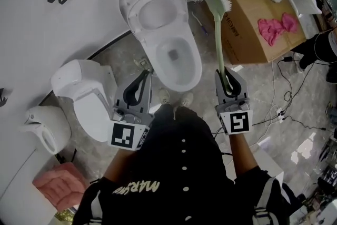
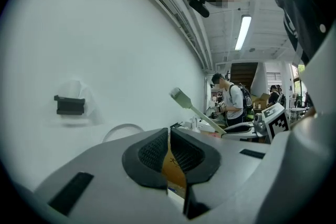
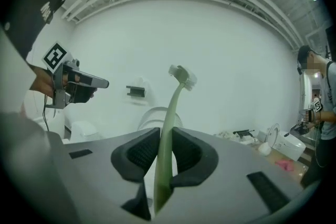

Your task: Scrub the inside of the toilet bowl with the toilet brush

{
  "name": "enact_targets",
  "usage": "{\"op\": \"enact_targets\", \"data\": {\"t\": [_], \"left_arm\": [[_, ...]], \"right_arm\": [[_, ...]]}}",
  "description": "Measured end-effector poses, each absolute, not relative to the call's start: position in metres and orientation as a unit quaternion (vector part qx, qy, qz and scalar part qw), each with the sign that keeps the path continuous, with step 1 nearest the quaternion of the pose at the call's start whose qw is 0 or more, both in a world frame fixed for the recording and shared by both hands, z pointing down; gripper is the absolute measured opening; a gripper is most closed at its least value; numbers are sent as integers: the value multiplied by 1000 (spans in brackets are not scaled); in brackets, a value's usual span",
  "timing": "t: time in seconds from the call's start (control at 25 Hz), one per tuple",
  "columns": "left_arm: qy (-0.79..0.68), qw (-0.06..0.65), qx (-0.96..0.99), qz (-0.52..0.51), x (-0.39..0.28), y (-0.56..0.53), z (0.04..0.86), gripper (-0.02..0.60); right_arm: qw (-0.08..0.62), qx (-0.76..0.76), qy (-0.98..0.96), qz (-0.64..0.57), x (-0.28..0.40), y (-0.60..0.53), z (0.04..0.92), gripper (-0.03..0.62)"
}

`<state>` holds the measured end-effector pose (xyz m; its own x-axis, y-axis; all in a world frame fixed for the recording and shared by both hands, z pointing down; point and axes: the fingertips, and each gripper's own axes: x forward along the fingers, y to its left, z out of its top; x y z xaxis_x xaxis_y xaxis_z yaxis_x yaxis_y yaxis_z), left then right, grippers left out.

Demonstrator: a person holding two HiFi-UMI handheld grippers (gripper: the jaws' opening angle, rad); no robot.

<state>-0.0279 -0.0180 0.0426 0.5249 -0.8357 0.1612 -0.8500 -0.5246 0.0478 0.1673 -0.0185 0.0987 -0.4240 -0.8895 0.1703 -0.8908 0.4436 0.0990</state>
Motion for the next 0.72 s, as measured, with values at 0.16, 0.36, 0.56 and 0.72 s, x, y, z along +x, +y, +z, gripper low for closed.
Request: {"op": "enact_targets", "data": {"t": [0.16, 0.36, 0.56, 0.72], "left_arm": [[-478, 86, 871, 70, -31, -45, 87, 38], [-476, 122, 866, 90, -26, -62, 144, 37], [-473, 141, 863, 107, -27, -63, 204, 32], [-467, 156, 863, 113, -24, -61, 248, 32]], "right_arm": [[133, 519, -843, 39, 163, -43, 161, 86], [174, 500, -844, 86, 156, -52, 241, 86], [212, 487, -839, 115, 151, -50, 324, 86], [249, 474, -832, 140, 152, -45, 388, 86]]}}
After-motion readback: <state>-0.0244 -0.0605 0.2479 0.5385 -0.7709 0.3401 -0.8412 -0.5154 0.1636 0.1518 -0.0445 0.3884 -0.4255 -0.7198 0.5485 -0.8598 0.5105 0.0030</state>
